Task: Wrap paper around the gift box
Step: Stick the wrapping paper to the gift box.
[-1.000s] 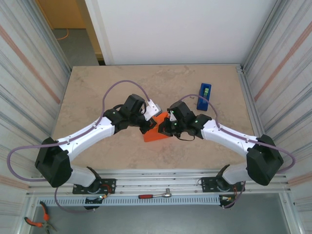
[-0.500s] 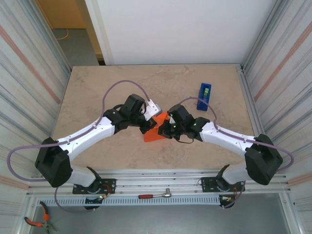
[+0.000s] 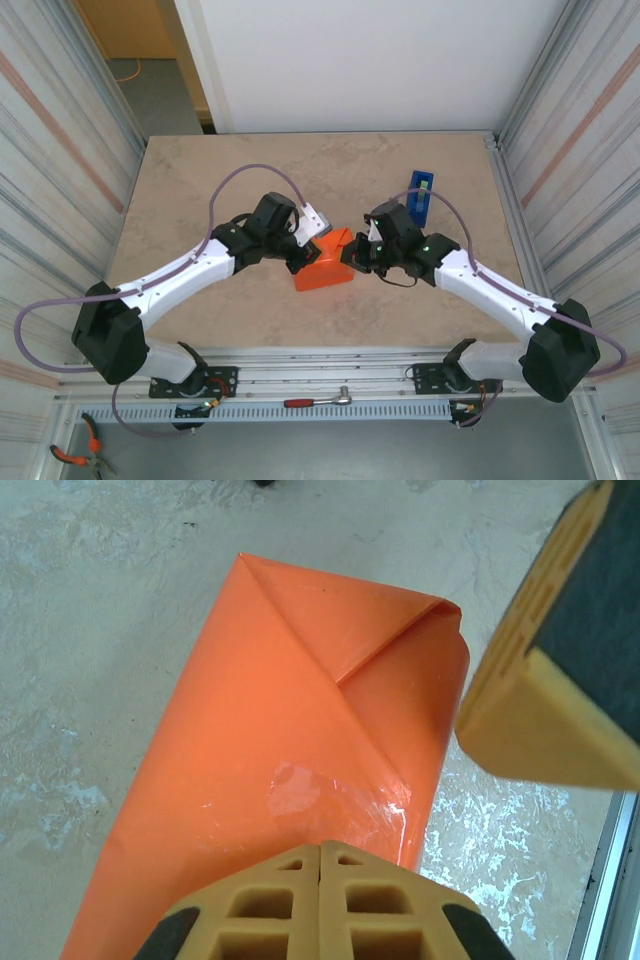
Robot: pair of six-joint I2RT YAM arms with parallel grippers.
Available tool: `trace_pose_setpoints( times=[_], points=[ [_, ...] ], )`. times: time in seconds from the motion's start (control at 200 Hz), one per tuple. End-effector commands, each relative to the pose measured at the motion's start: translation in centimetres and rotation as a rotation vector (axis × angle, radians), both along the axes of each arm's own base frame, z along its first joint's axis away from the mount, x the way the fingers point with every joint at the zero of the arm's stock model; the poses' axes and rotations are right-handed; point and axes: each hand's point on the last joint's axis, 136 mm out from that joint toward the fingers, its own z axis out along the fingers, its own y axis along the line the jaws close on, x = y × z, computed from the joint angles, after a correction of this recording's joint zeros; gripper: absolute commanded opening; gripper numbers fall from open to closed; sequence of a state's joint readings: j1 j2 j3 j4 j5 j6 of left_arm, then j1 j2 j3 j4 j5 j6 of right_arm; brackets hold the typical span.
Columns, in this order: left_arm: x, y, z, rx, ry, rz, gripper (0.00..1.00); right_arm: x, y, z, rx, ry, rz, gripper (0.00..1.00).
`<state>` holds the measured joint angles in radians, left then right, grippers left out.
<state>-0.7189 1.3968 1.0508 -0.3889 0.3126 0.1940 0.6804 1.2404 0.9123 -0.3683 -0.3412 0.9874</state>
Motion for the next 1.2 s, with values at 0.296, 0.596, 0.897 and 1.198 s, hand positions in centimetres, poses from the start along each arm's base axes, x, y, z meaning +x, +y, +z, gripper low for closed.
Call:
trace_pose_setpoints(
  times=[0.296, 0.596, 0.897, 1.198],
  points=[
    [-0.6, 0.1, 0.6, -0.010, 0.038, -0.005, 0.00, 0.4, 3.4, 2.0, 0.060, -0.038, 0.080, 0.00],
    [-0.6, 0.2, 0.1, 0.001, 0.044, -0.006, 0.00, -2.5, 3.7, -0.7, 0.023, 0.015, 0.114, 0.00],
    [-0.8, 0.2, -0.3, 0.002, 0.053, -0.010, 0.00, -2.2, 4.1, -1.7, 0.018, 0.020, 0.099, 0.00],
    [-1.0, 0.2, -0.4, -0.001, 0.061, -0.017, 0.00, -0.2, 4.4, -1.7, 0.022, 0.004, 0.065, 0.00]
  ],
)
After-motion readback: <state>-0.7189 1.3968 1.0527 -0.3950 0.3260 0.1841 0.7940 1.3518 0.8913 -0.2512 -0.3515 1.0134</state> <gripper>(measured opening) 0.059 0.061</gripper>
